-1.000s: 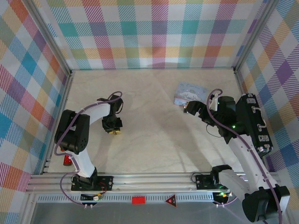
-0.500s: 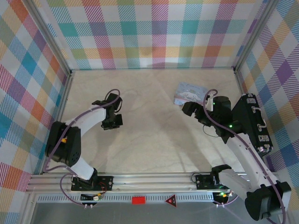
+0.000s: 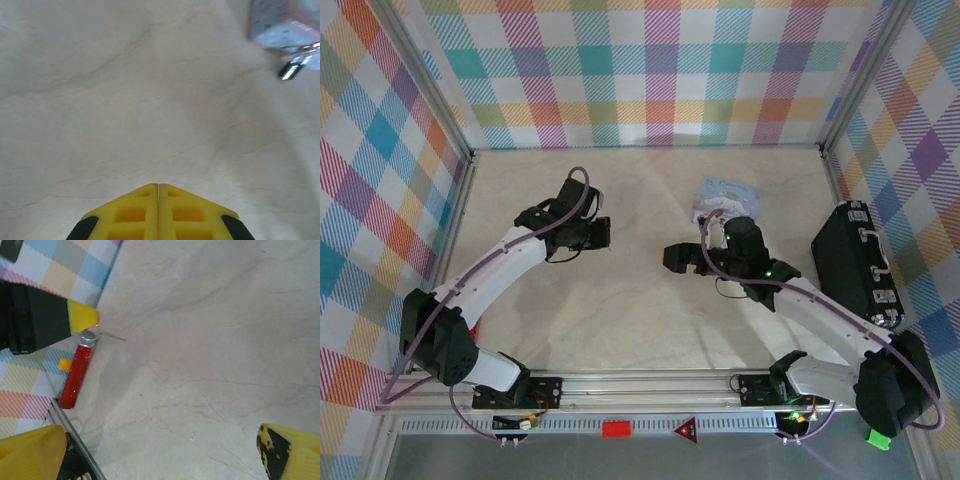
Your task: Unlock a padlock with a key
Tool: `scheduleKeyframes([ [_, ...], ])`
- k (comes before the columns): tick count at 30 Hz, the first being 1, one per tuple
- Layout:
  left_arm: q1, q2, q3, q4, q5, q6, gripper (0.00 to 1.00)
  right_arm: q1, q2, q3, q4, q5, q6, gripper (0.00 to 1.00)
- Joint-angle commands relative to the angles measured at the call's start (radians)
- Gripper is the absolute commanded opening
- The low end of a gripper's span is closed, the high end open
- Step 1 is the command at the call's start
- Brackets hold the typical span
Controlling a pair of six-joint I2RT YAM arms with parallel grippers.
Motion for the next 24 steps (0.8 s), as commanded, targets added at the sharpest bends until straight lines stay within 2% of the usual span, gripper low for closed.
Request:
scheduleKeyframes([
  [1, -0.040, 0.001, 0.039, 0.022, 0.108, -0.092, 0.00, 0.020, 0.019, -0.026, 0.180, -0.074, -0.039, 0.96],
  [10, -0.134, 0.008, 0.101, -0.035, 0.143, -0.168, 0.00, 0.080, 0.048, -0.096, 0.386, -0.085, -0.163, 0.79],
  [12, -0.152, 0.002, 0.097, -0.040, 0.140, -0.176, 0.00, 0.089, 0.055, -0.111, 0.428, -0.096, -0.185, 0.70],
  [16, -0.177, -0.003, 0.094, -0.049, 0.144, -0.183, 0.00, 0.107, 0.063, -0.139, 0.511, -0.120, -0.204, 0.60],
  [24, -0.209, -0.003, 0.083, -0.065, 0.144, -0.178, 0.00, 0.119, 0.069, -0.165, 0.538, -0.127, -0.259, 0.48],
])
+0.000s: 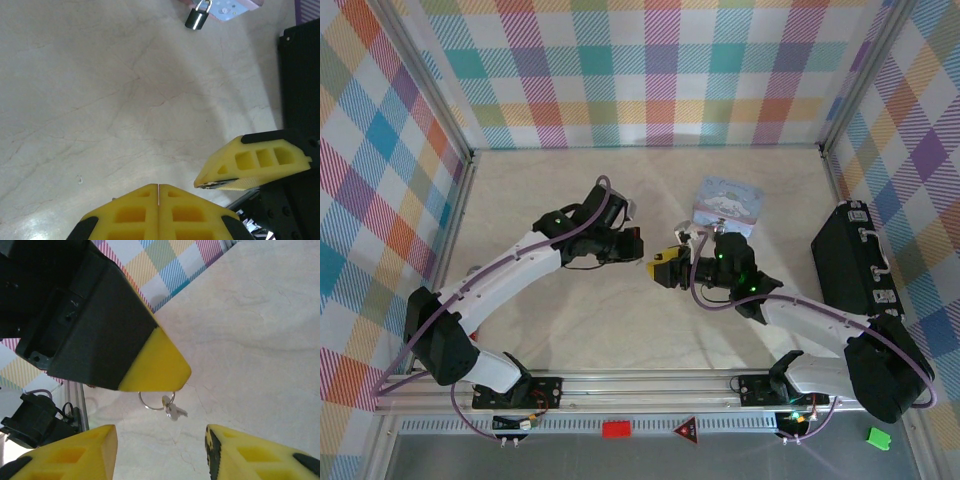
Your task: Unlock a padlock with a key
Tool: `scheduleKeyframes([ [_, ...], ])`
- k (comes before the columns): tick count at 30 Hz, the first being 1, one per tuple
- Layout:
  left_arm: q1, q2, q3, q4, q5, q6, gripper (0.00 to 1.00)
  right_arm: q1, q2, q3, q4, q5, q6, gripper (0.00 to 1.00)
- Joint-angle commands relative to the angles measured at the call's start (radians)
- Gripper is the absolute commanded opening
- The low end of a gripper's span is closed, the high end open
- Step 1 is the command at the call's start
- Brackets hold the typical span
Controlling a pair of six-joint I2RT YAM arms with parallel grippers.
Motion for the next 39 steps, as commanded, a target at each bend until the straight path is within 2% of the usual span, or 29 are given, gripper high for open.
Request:
scheduleKeyframes([
  [1, -0.021, -0.020, 0.007, -0.023, 0.014, -0.012, 0.00, 0.007, 0.007, -0.019, 0.060, -0.028, -0.047, 0.47],
  [3, -0.026, -0.023, 0.006, -0.020, 0.024, -0.012, 0.00, 0.008, 0.011, -0.013, 0.048, -0.041, -0.057, 0.46],
  [5, -0.032, -0.024, 0.005, -0.025, 0.031, -0.011, 0.00, 0.010, 0.010, 0.000, 0.026, -0.056, -0.073, 0.40],
  [13, -0.036, -0.031, 0.000, -0.037, 0.031, -0.006, 0.00, 0.018, 0.033, 0.016, 0.017, -0.084, -0.087, 0.33],
  [32, -0.051, -0.018, 0.012, -0.043, 0.062, 0.003, 0.00, 0.047, 0.043, 0.028, -0.019, 0.008, -0.145, 0.22],
  [34, -0.053, -0.022, 0.012, -0.039, 0.058, 0.002, 0.00, 0.048, 0.047, 0.034, -0.033, 0.012, -0.152, 0.20],
  [36, -0.055, -0.026, 0.013, -0.041, 0.053, 0.002, 0.00, 0.049, 0.052, 0.041, -0.044, 0.016, -0.158, 0.13],
  [39, -0.055, -0.028, 0.014, -0.040, 0.049, 0.004, 0.00, 0.049, 0.055, 0.044, -0.042, 0.016, -0.158, 0.12],
])
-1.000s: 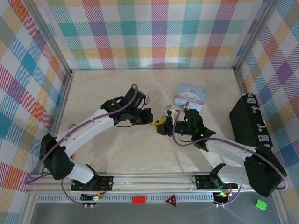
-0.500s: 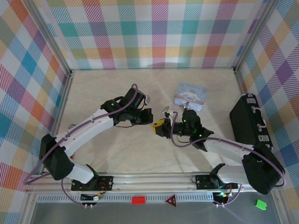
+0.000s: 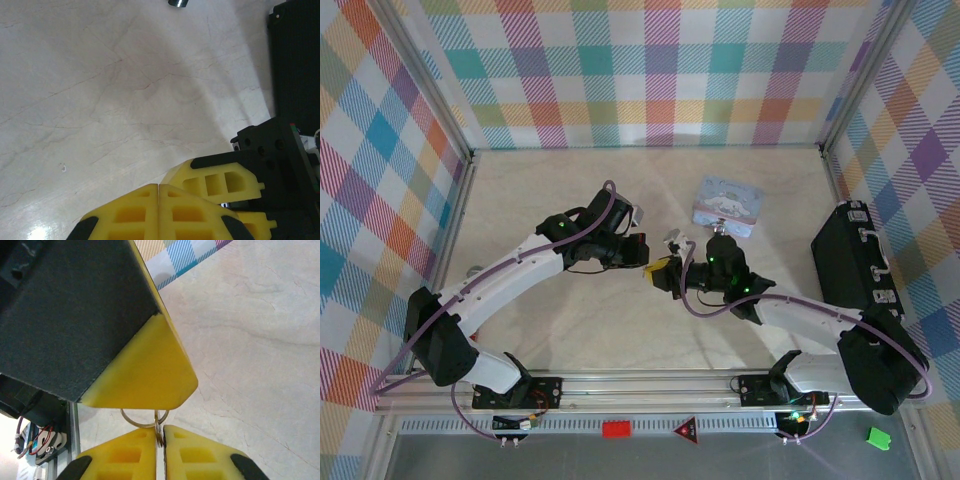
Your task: Unlock a padlock with a key
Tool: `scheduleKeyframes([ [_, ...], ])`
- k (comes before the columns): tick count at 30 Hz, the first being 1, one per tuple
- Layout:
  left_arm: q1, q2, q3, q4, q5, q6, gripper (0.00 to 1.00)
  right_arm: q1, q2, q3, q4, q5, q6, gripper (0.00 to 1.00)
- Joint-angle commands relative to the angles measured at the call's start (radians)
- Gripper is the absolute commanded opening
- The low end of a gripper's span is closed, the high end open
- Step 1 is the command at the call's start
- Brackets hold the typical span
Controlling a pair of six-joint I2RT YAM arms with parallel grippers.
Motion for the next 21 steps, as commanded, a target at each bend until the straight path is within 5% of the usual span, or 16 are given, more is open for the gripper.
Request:
scheduleKeyframes([
  [1, -0.016, -0.024, 0.013, -0.035, 0.015, 0.007, 0.00, 0.006, 0.006, 0.033, 0.004, 0.012, -0.019, 0.11],
  [9, -0.016, -0.046, 0.006, -0.032, -0.058, 0.003, 0.03, 0.006, -0.015, 0.034, 0.012, 0.049, 0.028, 0.02],
  [21, 0.037, -0.019, 0.071, -0.005, -0.112, -0.011, 0.30, 0.008, 0.128, 0.063, 0.103, -0.029, 0.258, 0.00],
])
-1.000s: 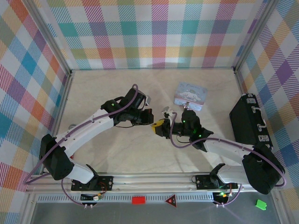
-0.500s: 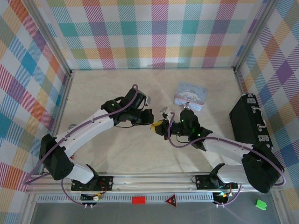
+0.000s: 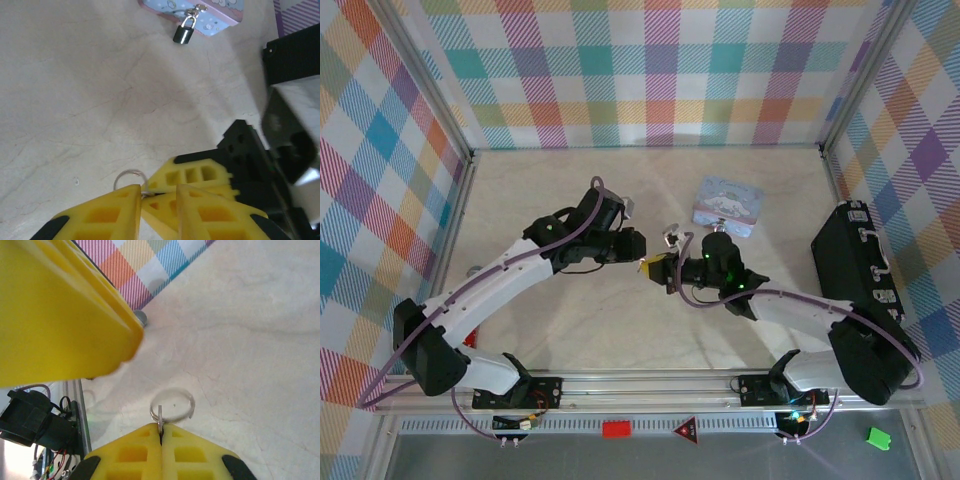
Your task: Unlock a padlock with a key
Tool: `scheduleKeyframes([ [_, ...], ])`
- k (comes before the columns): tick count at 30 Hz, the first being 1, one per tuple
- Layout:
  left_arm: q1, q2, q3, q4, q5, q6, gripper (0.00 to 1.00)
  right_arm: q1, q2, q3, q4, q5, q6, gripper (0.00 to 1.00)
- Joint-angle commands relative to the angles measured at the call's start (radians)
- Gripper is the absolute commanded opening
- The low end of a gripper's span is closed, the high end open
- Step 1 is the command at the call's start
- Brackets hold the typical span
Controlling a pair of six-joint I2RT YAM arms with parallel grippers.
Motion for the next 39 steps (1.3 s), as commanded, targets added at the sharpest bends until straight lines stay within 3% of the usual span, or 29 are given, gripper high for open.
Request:
scheduleKeyframes([
  [1, 0.021, 0.073, 0.100, -0.046, -0.010, 0.023, 0.33, 0.004, 0.062, 0.028, 0.058, -0.048, 0.093, 0.00],
  [5, 0.031, 0.149, 0.188, -0.147, -0.071, 0.047, 0.48, 0.003, 0.094, 0.001, 0.178, -0.056, 0.173, 0.00],
  [10, 0.104, 0.019, 0.027, -0.021, -0.053, -0.009, 0.56, 0.004, 0.086, -0.018, 0.241, 0.046, 0.259, 0.00],
  [16, 0.162, -0.158, -0.198, 0.170, 0.038, -0.044, 0.56, -0.046, 0.075, -0.037, 0.234, 0.233, 0.532, 0.00],
  [24, 0.176, -0.241, -0.386, 0.451, 0.127, -0.122, 0.55, -0.053, 0.090, -0.116, 0.516, 0.368, 0.831, 0.00],
  [32, 0.175, -0.208, -0.462, 0.739, 0.191, -0.250, 0.49, -0.038, 0.076, -0.101, 0.583, 0.383, 0.899, 0.00],
  [39, 0.163, -0.167, -0.453, 0.818, 0.221, -0.284, 0.42, -0.007, 0.099, -0.086, 0.662, 0.386, 1.021, 0.00],
])
